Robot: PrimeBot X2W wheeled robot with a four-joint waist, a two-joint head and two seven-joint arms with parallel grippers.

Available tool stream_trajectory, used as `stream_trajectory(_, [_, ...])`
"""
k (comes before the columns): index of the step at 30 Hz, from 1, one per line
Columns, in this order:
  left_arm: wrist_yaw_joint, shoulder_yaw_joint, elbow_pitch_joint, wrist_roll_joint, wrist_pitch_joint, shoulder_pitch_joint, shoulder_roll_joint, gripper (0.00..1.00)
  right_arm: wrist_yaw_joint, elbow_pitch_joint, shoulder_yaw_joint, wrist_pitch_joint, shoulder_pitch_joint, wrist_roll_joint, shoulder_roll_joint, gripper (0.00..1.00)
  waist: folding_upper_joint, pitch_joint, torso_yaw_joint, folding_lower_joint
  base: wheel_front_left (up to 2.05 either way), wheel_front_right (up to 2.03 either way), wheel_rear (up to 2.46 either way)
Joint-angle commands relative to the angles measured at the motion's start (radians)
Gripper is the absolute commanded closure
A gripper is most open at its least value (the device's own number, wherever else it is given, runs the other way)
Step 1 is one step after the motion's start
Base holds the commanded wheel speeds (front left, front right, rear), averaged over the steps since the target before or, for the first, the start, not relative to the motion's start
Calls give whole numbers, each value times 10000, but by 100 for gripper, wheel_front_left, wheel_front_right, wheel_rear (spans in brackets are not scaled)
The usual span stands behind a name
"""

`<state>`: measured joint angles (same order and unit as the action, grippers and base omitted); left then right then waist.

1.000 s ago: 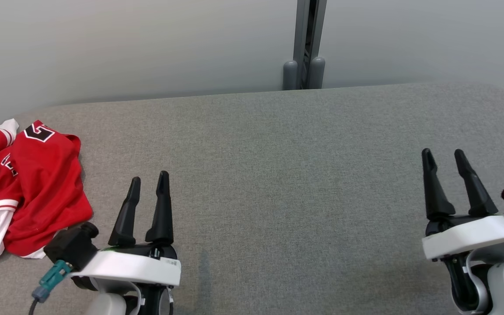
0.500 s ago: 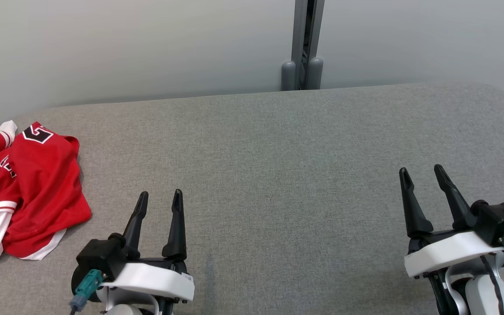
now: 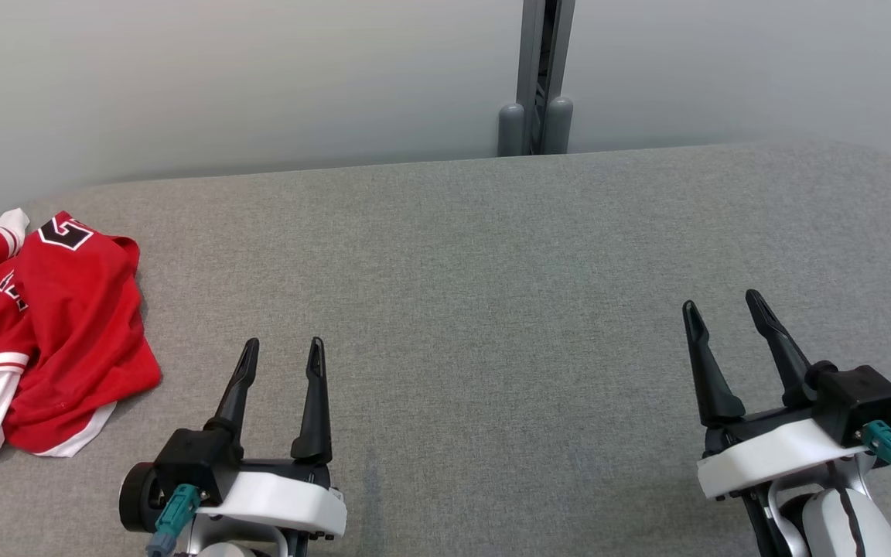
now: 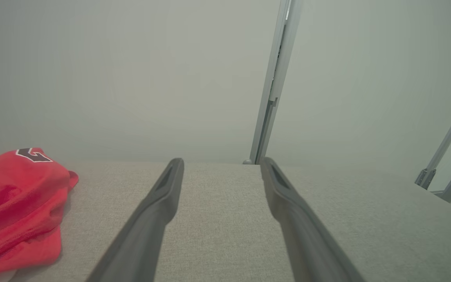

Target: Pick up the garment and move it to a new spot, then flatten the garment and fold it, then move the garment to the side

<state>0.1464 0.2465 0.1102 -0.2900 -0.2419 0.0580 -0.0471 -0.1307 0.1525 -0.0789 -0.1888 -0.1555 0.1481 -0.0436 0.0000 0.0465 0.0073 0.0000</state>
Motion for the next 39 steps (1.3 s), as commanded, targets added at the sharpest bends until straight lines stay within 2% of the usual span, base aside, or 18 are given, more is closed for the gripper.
stream_trajectory(1, [58, -31, -109, 169, -52, 62, -42, 0, 0, -53, -56, -142, -131, -190, -74, 0, 0, 15, 0, 0, 0, 0, 0])
stream_trajectory(6, [-75, -108, -202, 78, -88, 39, -44, 0, 0, -6, -90, -290, -131, -225, -83, 0, 0, 52, 0, 0, 0, 0, 0])
stream_trajectory(14, [-304, -243, -135, -79, -166, -146, -47, 0, 0, 389, -7, -540, -51, 373, -93, 0, 0, 37, -21, 0, 0, 0, 0])
stream_trajectory(25, [-197, -348, 64, 232, -233, -303, -52, 0, 0, 1037, -343, -802, -185, 134, -108, 0, 0, 10, -60, 0, 0, 0, 0])
stream_trajectory(39, [-215, -360, 187, 224, -233, -348, -52, 0, 1, 1246, -393, -785, -186, 276, -106, 0, 0, -101, -78, 0, 0, 0, 0])
